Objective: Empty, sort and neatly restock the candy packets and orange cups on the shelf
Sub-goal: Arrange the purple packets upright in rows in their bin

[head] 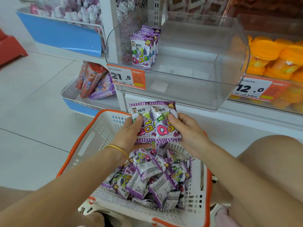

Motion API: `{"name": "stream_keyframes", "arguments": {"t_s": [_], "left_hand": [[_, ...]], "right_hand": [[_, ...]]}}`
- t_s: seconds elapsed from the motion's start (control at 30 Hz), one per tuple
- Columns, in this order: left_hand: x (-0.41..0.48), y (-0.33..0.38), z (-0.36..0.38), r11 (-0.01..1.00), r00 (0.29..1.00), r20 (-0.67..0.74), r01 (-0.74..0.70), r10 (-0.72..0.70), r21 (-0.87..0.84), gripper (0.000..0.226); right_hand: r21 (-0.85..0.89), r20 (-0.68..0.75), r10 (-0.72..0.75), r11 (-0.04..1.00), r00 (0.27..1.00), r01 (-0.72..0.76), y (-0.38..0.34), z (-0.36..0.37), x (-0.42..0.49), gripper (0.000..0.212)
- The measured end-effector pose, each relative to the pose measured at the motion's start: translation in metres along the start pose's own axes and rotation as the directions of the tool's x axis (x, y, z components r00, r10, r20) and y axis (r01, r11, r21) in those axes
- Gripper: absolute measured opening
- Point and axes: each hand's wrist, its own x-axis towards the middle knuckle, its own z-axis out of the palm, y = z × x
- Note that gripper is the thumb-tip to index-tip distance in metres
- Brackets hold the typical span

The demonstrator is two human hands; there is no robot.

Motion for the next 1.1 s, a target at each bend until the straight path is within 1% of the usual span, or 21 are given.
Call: {"name": "stream_keyframes", "arguments": {"t_s": [0.1,0.17,0.23,0.33,0.4,0.43,0.47,0.5,0.57,0.6,0.63,0.67,0.7,0.77,0.8,0.9,0.93,0.97,1.0,1.03,1.1], "left_hand": [[-0.001,-0.002,0.003,0.999,1.0,0.021,-0.009,0.008,0.042,0.025],[-0.003,-0.003,0.005,0.998,1.0,0.028,-0.016,0.015,0.056,0.021],[-0.004,-0.004,0.009,0.999,0.999,0.036,-0.01,0.008,0.044,0.025],[-0.006,-0.003,0.012,1.0,0.998,0.06,0.018,-0.018,-0.008,0.046],[-0.008,-0.002,0.012,1.0,0.994,0.108,0.009,-0.006,-0.028,0.071],[-0.01,-0.001,0.012,1.0,0.992,0.123,-0.022,0.02,0.016,0.078],[-0.012,0.001,0.012,0.992,0.99,0.124,-0.082,0.07,0.094,0.076],[-0.013,0.002,0.012,0.974,0.985,0.105,-0.15,0.134,0.171,0.068],[-0.012,0.007,0.01,0.927,0.961,0.082,-0.277,0.265,0.254,0.047],[-0.011,0.011,0.009,0.9,0.942,0.107,-0.335,0.318,0.278,0.038],[-0.009,0.015,0.008,0.865,0.919,0.14,-0.395,0.37,0.308,0.028],[-0.007,0.021,0.008,0.819,0.89,0.173,-0.456,0.422,0.348,0.016],[-0.004,0.029,0.006,0.769,0.86,0.198,-0.509,0.47,0.387,0.004],[0.001,0.052,0.005,0.653,0.801,0.254,-0.591,0.541,0.474,0.011],[0.004,0.065,0.003,0.592,0.768,0.278,-0.628,0.577,0.504,0.015],[0.022,0.101,-0.011,0.432,0.639,0.273,-0.719,0.72,0.544,0.043],[0.032,0.109,-0.018,0.324,0.576,0.265,-0.718,0.774,0.616,0.051],[0.043,0.115,-0.025,0.182,0.513,0.284,-0.681,0.81,0.709,0.057],[0.056,0.117,-0.033,0.061,0.473,0.309,-0.619,0.825,0.783,0.06],[0.068,0.116,-0.04,-0.022,0.471,0.334,-0.553,0.816,0.833,0.061],[0.082,0.111,-0.049,-0.097,0.527,0.353,-0.452,0.773,0.887,0.066]], "right_hand": [[0.011,-0.037,-0.064,0.998,0.997,0.065,0.0,0.007,-0.002,0.018],[-0.037,-0.07,-0.092,0.995,0.993,0.09,0.003,0.012,-0.002,0.017],[-0.099,-0.074,-0.111,0.99,0.991,0.104,0.005,0.019,-0.004,0.019],[-0.146,-0.074,-0.097,0.986,0.992,0.085,0.011,0.026,-0.005,0.037],[-0.123,-0.066,-0.098,0.988,0.993,0.089,0.013,0.028,-0.006,0.034],[-0.118,-0.065,-0.1,0.989,0.993,0.092,0.012,0.03,-0.008,0.031],[-0.117,-0.062,-0.102,0.989,0.993,0.095,0.01,0.03,-0.01,0.03],[-0.105,-0.05,-0.093,0.991,0.994,0.088,0.008,0.03,-0.01,0.032],[0.035,0.03,-0.005,0.999,1.0,0.004,0.001,0.028,-0.012,0.044],[0.11,0.112,0.033,0.993,0.993,-0.045,-0.005,0.026,-0.014,0.048],[0.147,0.198,0.041,0.987,0.979,-0.071,-0.014,0.026,-0.016,0.048],[0.134,0.252,0.018,0.99,0.968,-0.053,-0.024,0.027,-0.018,0.043],[0.105,0.268,-0.023,0.994,0.963,-0.005,-0.035,0.028,-0.018,0.037],[0.017,0.231,-0.13,0.991,0.964,0.13,-0.059,0.03,-0.013,0.025],[-0.005,0.224,-0.179,0.983,0.958,0.185,-0.074,0.031,-0.01,0.023],[0.021,0.198,-0.258,0.966,0.946,0.259,-0.125,0.032,0.008,0.023],[0.013,0.159,-0.264,0.964,0.951,0.266,-0.139,0.029,0.021,0.018],[-0.024,0.105,-0.265,0.963,0.958,0.269,-0.152,0.026,0.039,0.011],[-0.088,0.039,-0.251,0.963,0.967,0.254,-0.161,0.022,0.062,0.007],[-0.157,-0.02,-0.221,0.964,0.975,0.215,-0.165,0.02,0.086,0.009],[-0.244,-0.066,-0.114,0.965,0.991,0.094,-0.16,0.019,0.132,0.021]]}}
